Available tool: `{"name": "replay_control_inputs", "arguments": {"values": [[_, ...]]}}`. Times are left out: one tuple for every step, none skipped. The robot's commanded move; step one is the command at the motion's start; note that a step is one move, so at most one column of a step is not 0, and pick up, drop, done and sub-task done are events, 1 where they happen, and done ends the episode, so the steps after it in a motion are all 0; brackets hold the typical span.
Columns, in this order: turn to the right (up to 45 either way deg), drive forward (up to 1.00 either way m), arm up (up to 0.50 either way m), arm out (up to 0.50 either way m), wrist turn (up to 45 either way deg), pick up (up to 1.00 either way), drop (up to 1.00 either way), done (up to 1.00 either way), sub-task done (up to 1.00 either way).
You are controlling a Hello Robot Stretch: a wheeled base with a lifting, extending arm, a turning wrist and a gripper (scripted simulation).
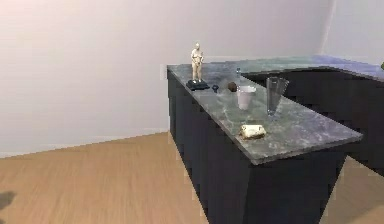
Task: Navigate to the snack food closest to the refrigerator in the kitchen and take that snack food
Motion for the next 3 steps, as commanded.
{"name": "replay_control_inputs", "arguments": {"values": [[-45.0,0.0,0.0,0.0,0.0,0.0,0.0,0.0,0.0],[-45.0,0.0,0.0,0.0,0.0,0.0,0.0,0.0,0.0],[-45.0,0.0,0.0,0.0,0.0,0.0,0.0,0.0,0.0]]}}
